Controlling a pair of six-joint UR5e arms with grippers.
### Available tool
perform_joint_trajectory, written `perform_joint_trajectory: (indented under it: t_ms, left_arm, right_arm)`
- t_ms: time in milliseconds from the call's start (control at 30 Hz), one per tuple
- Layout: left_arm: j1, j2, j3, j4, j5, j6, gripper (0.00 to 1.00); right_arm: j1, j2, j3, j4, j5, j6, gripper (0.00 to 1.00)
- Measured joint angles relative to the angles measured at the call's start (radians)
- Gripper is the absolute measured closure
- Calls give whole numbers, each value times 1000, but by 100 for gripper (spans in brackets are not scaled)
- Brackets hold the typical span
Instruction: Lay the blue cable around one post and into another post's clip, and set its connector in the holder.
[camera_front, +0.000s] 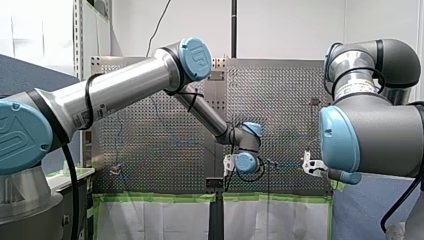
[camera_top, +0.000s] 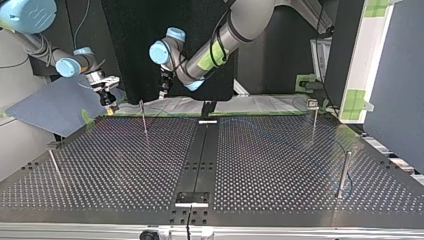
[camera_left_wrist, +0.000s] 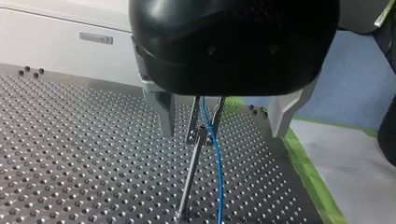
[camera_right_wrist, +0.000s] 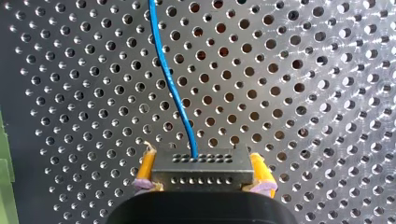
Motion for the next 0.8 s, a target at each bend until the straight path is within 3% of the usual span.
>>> perform_joint_trajectory:
  t_ms: [567,800]
  left_arm:
    - [0,0,0,-17,-2,0,0]
    - [1,13,-15,-37,-28,-1,0]
  right_arm:
    - [-1,1,0,-1,0,2,100]
    - [0,1,0,1,0,2,100]
